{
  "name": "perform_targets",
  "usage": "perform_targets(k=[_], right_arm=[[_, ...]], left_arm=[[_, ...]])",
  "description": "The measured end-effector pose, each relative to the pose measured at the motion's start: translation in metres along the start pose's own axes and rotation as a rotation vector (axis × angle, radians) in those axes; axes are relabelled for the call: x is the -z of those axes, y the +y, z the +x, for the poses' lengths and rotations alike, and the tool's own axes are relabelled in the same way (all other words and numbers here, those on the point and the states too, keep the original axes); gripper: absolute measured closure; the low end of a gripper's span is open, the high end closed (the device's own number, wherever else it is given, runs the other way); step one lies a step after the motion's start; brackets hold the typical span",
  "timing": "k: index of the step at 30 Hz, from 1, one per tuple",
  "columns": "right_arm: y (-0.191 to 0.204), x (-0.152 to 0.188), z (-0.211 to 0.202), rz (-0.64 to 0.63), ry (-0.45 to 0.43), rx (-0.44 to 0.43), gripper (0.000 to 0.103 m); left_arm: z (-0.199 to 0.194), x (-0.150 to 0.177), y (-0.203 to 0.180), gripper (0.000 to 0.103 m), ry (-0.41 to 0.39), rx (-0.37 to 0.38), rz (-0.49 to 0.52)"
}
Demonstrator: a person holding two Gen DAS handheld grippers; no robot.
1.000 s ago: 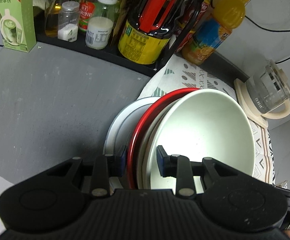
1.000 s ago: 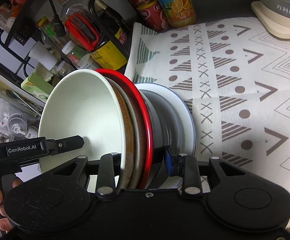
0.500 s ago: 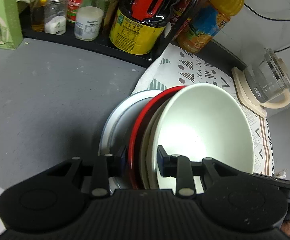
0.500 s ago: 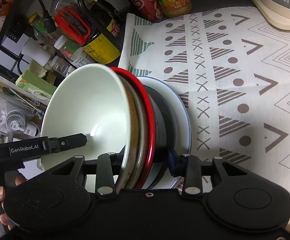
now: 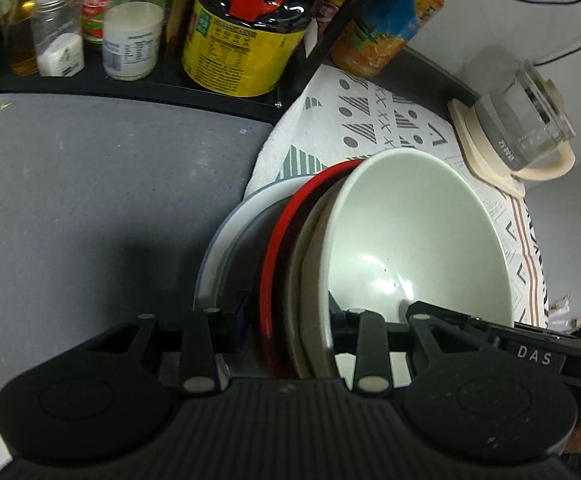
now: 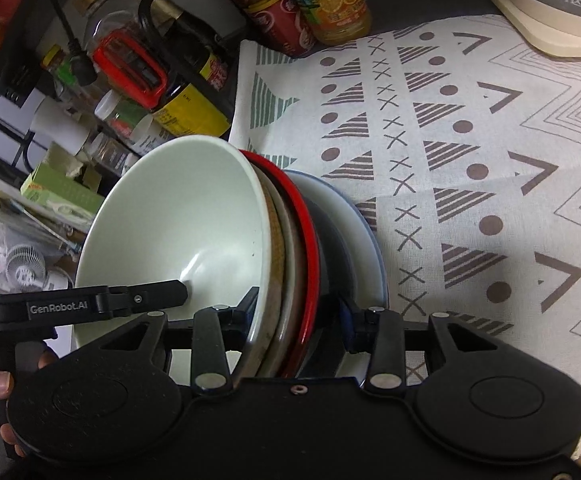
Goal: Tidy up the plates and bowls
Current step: 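Lift the bowl stack with both tools and carry it over the plates, then lower the bowl stack onto the 'Bakery' plate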
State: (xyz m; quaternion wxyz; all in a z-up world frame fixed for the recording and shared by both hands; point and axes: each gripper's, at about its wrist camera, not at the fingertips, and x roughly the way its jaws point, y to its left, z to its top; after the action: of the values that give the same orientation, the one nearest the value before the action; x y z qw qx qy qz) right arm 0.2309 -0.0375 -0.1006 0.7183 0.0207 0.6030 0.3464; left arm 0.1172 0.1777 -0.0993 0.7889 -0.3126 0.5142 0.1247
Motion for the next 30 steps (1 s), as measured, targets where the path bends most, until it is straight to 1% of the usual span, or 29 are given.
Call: perform_targets(k=[2, 4, 7, 9, 11, 13, 15, 16, 18, 21, 22, 23, 25, 27, 30], right_arm=[[0.001, -0.001, -0.004, 0.000, -0.030, 0.013, 0.063], [-0.001, -0.003, -0.006, 0.007, -0.046, 0.020, 0.063], [-0.003, -0.003, -0.007, 0.012, -0.056, 0.036, 0.062], [-0.003, 0.001, -0.011, 0.018, -0.073, 0.041, 0.057], [-0.002, 0.005, -0.018, 0.018, -0.096, 0.041, 0.055], [-0.001, 0.010, -0.029, 0.014, -0.129, 0.035, 0.050], [0.001, 0.017, -0.045, 0.012, -0.182, 0.018, 0.041], [0.002, 0.022, -0.054, 0.007, -0.210, 0.017, 0.038], [0.004, 0.031, -0.071, 0.000, -0.272, 0.017, 0.025], [0.007, 0.046, -0.095, 0.000, -0.363, 0.041, 0.016], [0.009, 0.049, -0.102, 0.005, -0.382, 0.051, 0.014], [0.009, 0.053, -0.108, 0.009, -0.399, 0.055, 0.010], [0.012, 0.061, -0.120, 0.012, -0.441, 0.065, 0.007], [0.016, 0.070, -0.130, 0.007, -0.476, 0.095, 0.004], [0.023, 0.083, -0.144, -0.001, -0.523, 0.145, 0.003]], left_arm=[[0.001, -0.003, -0.001, 0.065, -0.006, 0.002, 0.017], [0.000, -0.005, -0.002, 0.053, -0.024, 0.004, 0.034], [-0.003, -0.005, 0.001, 0.048, -0.057, 0.006, 0.017], [-0.006, -0.003, 0.003, 0.045, -0.080, -0.007, -0.007], [-0.010, -0.001, 0.003, 0.042, -0.104, -0.017, -0.027], [-0.019, 0.002, 0.001, 0.033, -0.137, -0.018, -0.032], [-0.029, 0.006, -0.003, 0.027, -0.172, -0.016, -0.021], [-0.035, 0.009, -0.006, 0.024, -0.188, -0.015, -0.010], [-0.046, 0.015, -0.011, 0.023, -0.218, -0.025, 0.013], [-0.062, 0.026, -0.019, 0.020, -0.251, -0.051, 0.031], [-0.067, 0.030, -0.021, 0.019, -0.257, -0.057, 0.035], [-0.071, 0.034, -0.023, 0.019, -0.261, -0.060, 0.042], [-0.079, 0.042, -0.027, 0.019, -0.273, -0.059, 0.061], [-0.087, 0.049, -0.030, 0.016, -0.294, -0.058, 0.071], [-0.099, 0.059, -0.035, 0.013, -0.312, -0.046, 0.100]])
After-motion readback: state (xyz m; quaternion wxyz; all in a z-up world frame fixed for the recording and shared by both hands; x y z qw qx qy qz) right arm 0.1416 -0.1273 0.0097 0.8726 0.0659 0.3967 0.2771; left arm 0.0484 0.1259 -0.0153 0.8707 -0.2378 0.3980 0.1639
